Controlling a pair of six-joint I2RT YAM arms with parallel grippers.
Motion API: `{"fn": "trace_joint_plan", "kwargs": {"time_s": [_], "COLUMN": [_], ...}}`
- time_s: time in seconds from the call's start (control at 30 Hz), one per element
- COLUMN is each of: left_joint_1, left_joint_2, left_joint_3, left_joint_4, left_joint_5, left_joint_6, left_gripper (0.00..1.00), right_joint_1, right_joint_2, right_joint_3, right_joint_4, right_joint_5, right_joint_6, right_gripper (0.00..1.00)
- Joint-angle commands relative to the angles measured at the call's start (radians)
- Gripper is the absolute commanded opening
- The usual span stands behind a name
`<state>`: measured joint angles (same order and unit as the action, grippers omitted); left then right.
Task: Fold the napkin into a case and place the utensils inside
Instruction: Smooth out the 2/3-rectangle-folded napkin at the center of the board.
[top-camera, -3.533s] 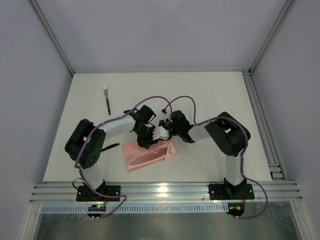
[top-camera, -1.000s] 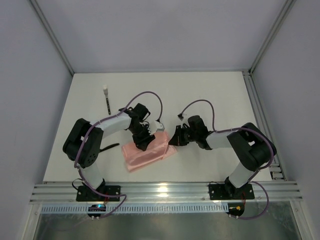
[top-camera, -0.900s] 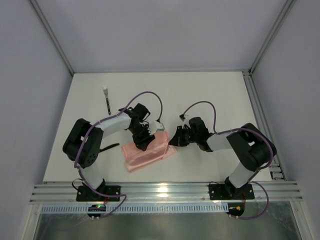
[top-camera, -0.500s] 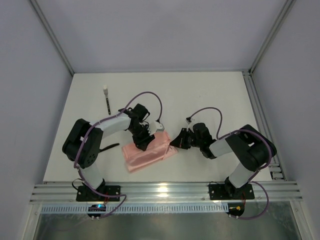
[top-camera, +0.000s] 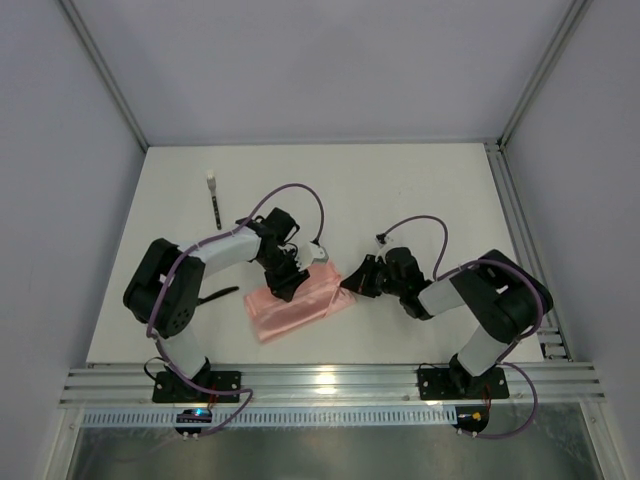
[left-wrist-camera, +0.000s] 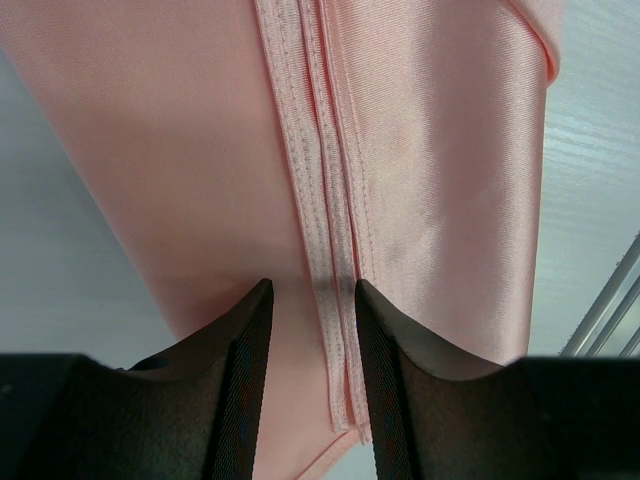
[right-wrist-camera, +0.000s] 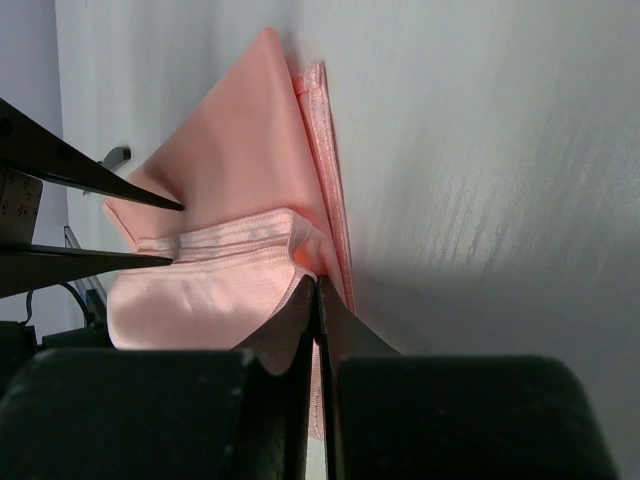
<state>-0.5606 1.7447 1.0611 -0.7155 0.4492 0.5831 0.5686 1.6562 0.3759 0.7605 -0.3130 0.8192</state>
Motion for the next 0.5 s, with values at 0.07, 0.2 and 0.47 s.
{"fn": "trace_joint_plan", "kwargs": {"time_s": [0.07, 0.2, 0.47], "left_joint_1": [0.001, 0.033, 0.108], "left_joint_2": [0.001, -0.063, -0.174], "left_joint_3": [-0.023, -0.009, 0.014], "left_joint_4": [-0.012, -0.012, -0.085], "left_joint_5": [-0.073, -0.070, -0.029], "left_joint_6": [0.011, -0.005, -0.020], "left_gripper": [0.45, 0.52, 0.58], "right_joint_1": [0.025, 0.042, 0.040], "right_joint_2": [0.056, 0.044, 0.051], "right_joint_3": [0.060, 0.109, 0.176], "right_joint_4": [0.013, -0.076, -0.194], "right_joint_5": [-0.027, -0.038, -0.051], "right_joint_6": [-0.038, -0.124, -0.209], "right_gripper": [0.04, 0.04, 0.04]}}
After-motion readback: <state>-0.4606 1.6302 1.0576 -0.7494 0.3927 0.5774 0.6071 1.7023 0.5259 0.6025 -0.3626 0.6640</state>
